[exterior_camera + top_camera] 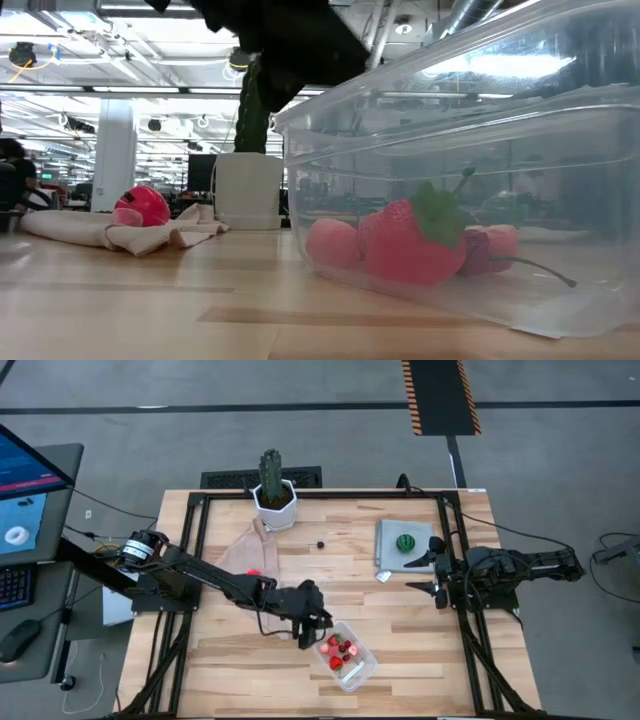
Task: Pick and placing Produce into tupperware
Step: Put the black raspberry into the transparent bin
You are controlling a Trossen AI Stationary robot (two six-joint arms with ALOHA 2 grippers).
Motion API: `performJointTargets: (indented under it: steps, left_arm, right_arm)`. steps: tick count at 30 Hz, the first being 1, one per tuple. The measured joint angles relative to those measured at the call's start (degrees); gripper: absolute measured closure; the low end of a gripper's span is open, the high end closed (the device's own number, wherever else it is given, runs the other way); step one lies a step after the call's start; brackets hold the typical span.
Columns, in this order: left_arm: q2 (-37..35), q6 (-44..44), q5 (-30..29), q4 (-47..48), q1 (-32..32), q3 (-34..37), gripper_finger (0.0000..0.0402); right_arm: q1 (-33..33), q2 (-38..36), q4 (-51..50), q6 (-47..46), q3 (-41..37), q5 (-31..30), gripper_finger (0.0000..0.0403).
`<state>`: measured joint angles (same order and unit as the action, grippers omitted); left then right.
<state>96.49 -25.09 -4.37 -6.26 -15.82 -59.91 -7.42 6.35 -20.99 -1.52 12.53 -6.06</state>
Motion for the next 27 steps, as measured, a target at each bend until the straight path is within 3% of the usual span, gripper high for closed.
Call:
performJointTargets:
  steps: [13, 22, 27]
  left_arm:
    - [4.85, 0.27, 2.62, -6.72, -3.44, -0.08, 0.0292]
    - [4.83, 0.03, -0.79, -7.59, -3.36, 0.01, 0.0291]
    - [4.83, 0.05, -1.01, -7.2, -3.31, 0.01, 0.027]
  right_arm:
    - [0.02, 0.0, -0.12, -0.01, 0.0, 0.0, 0.0127]
    - [0.0, 0.0, -0.42, -0.01, 0.0, 0.01, 0.0127]
    - [0.02, 0.0, -0.44, -0.02, 0.0, 0.0, 0.0127]
